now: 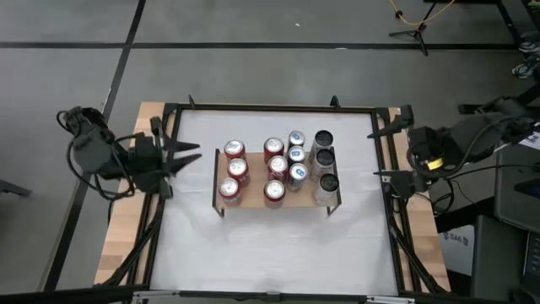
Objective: Place canned beverage on shelf
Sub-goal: Return to Home Position
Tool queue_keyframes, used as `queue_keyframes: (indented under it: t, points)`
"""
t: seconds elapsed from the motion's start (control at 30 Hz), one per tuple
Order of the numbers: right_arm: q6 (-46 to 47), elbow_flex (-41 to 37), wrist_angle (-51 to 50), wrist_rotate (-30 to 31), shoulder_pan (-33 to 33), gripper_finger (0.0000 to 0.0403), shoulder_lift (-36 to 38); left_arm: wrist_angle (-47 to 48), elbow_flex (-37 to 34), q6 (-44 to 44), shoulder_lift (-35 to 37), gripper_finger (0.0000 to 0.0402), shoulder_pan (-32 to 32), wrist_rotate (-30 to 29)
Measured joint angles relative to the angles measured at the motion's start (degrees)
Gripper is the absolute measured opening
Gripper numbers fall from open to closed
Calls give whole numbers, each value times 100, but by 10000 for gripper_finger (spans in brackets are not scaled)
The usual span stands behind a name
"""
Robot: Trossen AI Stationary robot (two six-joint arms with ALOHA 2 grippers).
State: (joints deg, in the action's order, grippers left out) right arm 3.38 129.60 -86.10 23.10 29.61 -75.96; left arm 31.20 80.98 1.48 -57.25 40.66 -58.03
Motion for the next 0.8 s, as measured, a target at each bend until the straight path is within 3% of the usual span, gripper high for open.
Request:
queue_keyframes:
  t: [0.2,0.53,0.8]
  points:
    - [111,-1278,375,392,0,392,724,69,-1170,305,977,58,0,5]
    - [127,-4660,3213,243,0,392,2753,-454,-3286,699,2768,16,0,43]
    - [81,-6644,4666,27,0,392,4259,-809,-4450,699,3832,1,0,54]
